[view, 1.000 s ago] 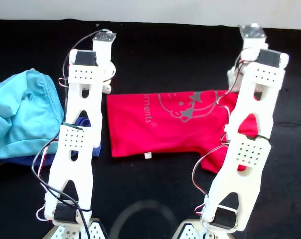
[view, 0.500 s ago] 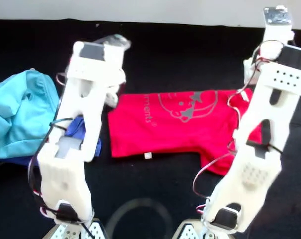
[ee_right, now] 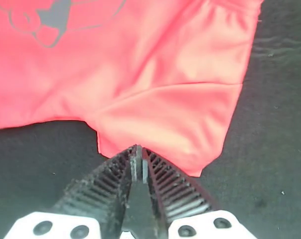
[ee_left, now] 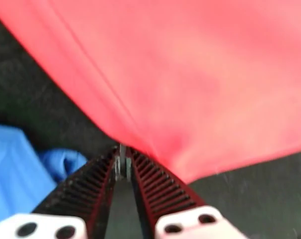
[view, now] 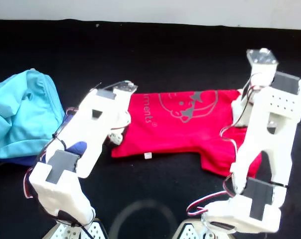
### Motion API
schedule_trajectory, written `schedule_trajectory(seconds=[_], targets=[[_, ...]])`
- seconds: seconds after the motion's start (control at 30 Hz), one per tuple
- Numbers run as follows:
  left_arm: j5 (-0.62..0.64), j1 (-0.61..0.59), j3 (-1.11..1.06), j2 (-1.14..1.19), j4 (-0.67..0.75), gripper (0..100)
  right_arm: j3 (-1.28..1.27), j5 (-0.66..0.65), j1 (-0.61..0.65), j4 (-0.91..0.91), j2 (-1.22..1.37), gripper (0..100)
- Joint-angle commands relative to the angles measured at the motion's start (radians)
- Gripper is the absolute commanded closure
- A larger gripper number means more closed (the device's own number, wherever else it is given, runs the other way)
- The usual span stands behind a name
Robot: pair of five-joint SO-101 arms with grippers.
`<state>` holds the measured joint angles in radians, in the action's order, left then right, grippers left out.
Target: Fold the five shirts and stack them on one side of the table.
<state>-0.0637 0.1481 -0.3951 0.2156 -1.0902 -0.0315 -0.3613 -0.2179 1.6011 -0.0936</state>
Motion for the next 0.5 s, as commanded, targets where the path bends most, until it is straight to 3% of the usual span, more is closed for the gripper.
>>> schedule_trajectory(seconds=[0.0,0.27,0.47], targets=[[-0.006,-0.045,-0.056,-0.054,0.127,99,-0.239,-0.061,0.008,-0.147,-0.143,99.1],[0.000,-0.091,-0.094,-0.054,0.198,99,-0.697,-0.140,0.008,-0.503,-0.272,99.1],[0.000,-0.091,-0.097,-0.053,0.199,99,-0.780,-0.140,0.008,-0.568,-0.252,99.1]])
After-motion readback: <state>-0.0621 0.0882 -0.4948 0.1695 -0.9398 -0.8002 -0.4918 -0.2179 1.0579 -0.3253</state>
